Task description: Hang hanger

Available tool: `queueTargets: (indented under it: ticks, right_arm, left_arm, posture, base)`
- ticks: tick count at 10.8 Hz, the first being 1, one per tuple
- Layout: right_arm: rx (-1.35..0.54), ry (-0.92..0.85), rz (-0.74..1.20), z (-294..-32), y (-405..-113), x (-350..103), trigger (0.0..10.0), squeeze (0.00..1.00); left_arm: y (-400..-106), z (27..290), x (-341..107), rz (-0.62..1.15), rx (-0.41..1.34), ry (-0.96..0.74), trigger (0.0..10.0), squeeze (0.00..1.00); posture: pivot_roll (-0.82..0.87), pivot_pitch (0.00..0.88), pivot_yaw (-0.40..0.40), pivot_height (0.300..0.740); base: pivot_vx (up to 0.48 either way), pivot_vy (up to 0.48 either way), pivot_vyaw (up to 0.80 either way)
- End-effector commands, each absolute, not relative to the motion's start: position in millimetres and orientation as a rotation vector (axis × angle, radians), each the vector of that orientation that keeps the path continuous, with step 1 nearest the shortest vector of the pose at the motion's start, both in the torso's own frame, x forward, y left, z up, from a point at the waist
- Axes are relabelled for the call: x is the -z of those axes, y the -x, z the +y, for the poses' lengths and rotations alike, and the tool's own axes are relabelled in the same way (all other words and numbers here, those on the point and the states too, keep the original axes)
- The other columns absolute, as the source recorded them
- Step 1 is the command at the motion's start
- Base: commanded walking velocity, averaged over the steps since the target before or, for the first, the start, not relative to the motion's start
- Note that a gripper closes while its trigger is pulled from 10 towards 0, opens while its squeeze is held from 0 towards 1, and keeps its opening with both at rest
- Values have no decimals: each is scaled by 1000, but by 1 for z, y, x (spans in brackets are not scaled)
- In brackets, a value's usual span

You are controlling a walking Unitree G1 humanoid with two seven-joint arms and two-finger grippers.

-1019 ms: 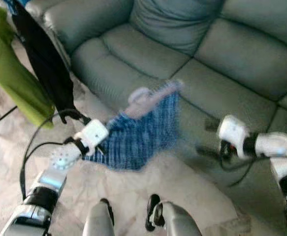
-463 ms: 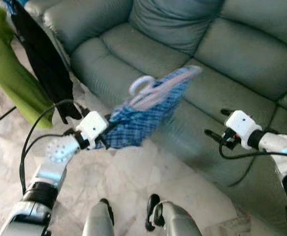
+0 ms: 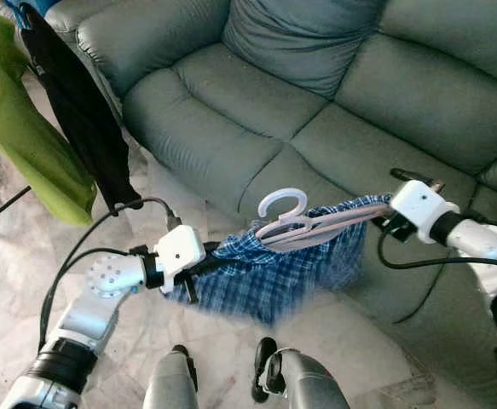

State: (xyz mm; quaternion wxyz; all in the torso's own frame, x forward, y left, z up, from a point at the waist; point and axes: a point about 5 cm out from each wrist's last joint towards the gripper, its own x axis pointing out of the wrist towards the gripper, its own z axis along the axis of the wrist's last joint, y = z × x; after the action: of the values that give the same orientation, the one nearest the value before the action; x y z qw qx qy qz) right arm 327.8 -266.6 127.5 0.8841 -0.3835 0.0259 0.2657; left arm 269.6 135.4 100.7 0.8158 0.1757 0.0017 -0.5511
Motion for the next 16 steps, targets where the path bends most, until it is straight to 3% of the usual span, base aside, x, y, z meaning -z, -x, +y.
queueTargets:
  ticks: [1, 3, 4, 5, 6, 7, 11, 15, 16]
  right_arm:
    - [-629, 755, 75, -258, -325, -118, 0, 0]
    - [-703, 711, 113, -249, -322, -108, 0, 0]
    - [-667, 646, 59, -249, -329, -120, 5725, 0]
    - [-649, 592, 41, -251, -331, -125, 0, 741]
    - [-653, 543, 54, -254, -329, -123, 0, 412]
    - [-671, 502, 94, -253, -323, -112, 0, 0]
    - [-696, 390, 159, -236, -303, -73, 0, 0]
    - [-518, 659, -26, -264, -317, -120, 0, 0]
    - [-398, 723, -84, -279, -324, -142, 0, 0]
  left_arm:
    - [-265, 128, -109, -19, 1215, -356, 0, 0]
    - [-269, 132, -111, -7, 1185, -352, 0, 0]
    - [-267, 140, -102, 31, 1183, -400, 0, 0]
    - [-267, 141, -100, 42, 1174, -384, 0, 0]
    - [-269, 140, -103, 41, 1161, -369, 0, 0]
    - [-275, 139, -111, 7, 1128, -342, 0, 0]
    - [-291, 139, -136, -89, 1038, -210, 0, 0]
    - [-300, 172, -127, -55, 956, -445, 0, 0]
    - [-304, 185, -120, -38, 891, -508, 0, 0]
  posture:
    - [-2, 225, -27, 740]
    - [8, 227, -28, 740]
    - [2, 227, -28, 740]
    - [-3, 227, -28, 740]
    - [-9, 227, -32, 740]
    - [-9, 227, -34, 740]
    - [-9, 225, -33, 740]
    - [-18, 222, -42, 740]
    - [-30, 219, -39, 740]
  base:
    - [0, 0, 0]
    - [0, 0, 0]
    - [0, 0, 0]
    - [0, 0, 0]
    - [0, 0, 0]
    - [0, 0, 0]
    - [0, 0, 0]
    - [0, 0, 0]
    - [0, 0, 0]
